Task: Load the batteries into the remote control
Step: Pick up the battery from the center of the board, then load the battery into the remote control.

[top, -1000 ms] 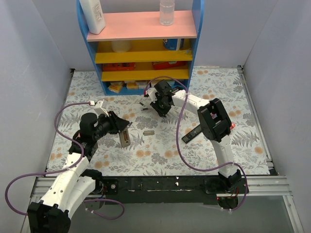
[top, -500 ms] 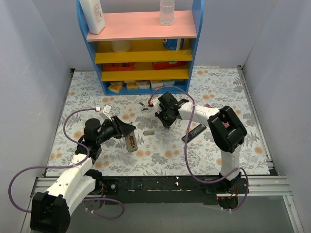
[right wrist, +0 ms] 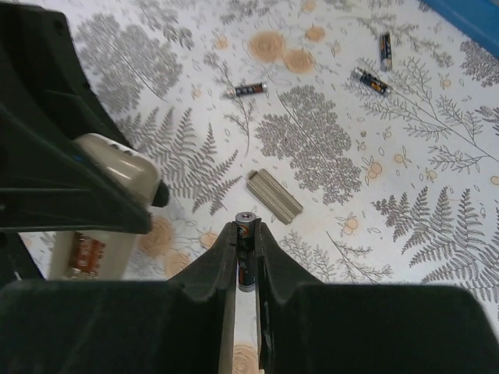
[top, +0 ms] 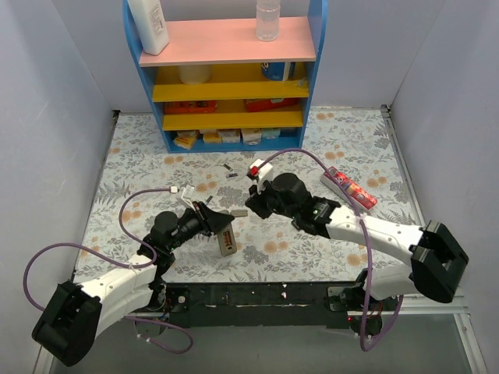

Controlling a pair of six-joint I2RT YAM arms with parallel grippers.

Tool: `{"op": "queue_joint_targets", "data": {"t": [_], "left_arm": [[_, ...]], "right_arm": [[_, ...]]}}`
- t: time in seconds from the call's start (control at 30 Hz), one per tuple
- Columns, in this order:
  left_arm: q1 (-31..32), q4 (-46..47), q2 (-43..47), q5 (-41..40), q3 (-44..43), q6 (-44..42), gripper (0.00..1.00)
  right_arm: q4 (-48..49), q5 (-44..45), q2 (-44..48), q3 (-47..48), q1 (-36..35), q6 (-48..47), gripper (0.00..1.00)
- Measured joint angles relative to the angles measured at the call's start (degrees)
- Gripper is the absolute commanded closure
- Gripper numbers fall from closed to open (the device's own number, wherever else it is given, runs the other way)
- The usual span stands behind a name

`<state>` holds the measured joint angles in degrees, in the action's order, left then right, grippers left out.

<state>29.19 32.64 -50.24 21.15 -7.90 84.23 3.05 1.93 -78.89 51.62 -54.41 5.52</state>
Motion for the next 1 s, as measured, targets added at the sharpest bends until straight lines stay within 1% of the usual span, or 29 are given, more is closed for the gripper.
{"op": "queue_joint_targets", "data": {"t": [0.07,0.17,0.43,0.57,0.73,1.0], "left_arm": [[1.68,3.19,-0.42,-2.89,1.16,-0.04,1.00],[3.58,7.04,-1.05,-6.91,2.36,-0.02,1.00],[7.89,12.41,-0.50,-16.79,2.84,-0.02,1.00],[9.14,13.05,0.17,-20.44,3.10,0.17,1.00],[10.69,13.29,0.20,-23.26,3.58,0.26,1.00],[11.54,14.16,0.20,-25.27,3.72,0.76,1.00]], "right_arm": [[4.59,1.42,3.74,-3.78,-1.64,2.08,0.99],[11.67,4.37,8.48,-10.05,-4.63,4.72,0.99],[25.68,10.84,11.93,-18.88,-13.60,7.65,0.99],[30.69,13.05,11.98,-20.57,-16.22,7.58,0.99],[35.58,14.64,10.47,-20.68,-17.27,7.56,0.99],[38.77,16.37,6.19,-20.68,-18.10,7.56,0.99]]}}
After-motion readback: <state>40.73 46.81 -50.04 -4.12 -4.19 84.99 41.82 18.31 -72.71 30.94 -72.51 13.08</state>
